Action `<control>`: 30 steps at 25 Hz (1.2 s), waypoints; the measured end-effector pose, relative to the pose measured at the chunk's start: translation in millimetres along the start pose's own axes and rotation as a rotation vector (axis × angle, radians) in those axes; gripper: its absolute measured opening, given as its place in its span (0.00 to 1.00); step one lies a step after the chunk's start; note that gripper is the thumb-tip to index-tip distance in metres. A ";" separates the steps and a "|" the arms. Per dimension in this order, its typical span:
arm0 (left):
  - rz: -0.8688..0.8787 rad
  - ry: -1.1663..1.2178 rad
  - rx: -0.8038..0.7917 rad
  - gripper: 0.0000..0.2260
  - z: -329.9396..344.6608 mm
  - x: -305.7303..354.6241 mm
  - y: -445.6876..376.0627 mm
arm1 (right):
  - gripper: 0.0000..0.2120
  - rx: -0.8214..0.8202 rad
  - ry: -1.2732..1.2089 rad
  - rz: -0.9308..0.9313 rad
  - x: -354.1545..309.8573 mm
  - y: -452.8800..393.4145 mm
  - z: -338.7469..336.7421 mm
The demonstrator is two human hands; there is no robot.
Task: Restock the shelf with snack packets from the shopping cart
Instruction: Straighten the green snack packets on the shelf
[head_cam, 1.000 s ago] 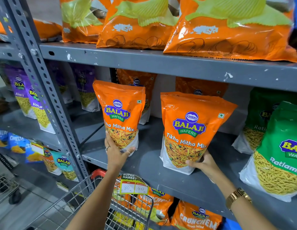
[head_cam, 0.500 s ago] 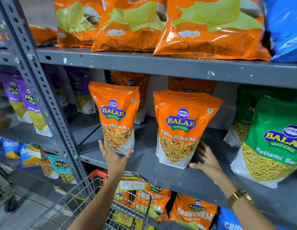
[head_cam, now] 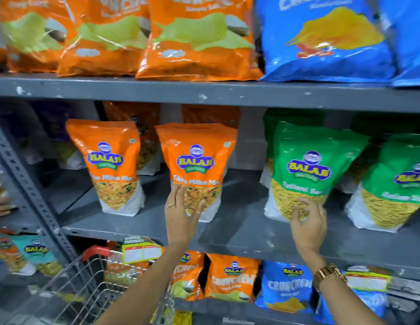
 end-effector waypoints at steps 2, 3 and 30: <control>0.062 -0.003 0.022 0.23 21.8 40.3 7.7 | 0.11 0.026 0.023 -0.027 17.3 -18.4 -30.4; 0.079 -0.002 0.033 0.22 35.6 57.6 11.9 | 0.11 0.025 0.023 -0.030 27.4 -31.1 -42.5; -0.393 0.171 -0.237 0.56 247.3 161.5 86.6 | 0.58 -0.150 -0.083 0.321 223.5 -108.9 -91.1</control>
Point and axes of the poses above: each hand's wrist, its own y-axis away from the middle knuckle, its own z-axis out of the palm, x = y × z, the point moved 7 cm from there along -y, towards the middle knuckle, and after that the axes turned 1 degree about z, right-handed, at the moved point
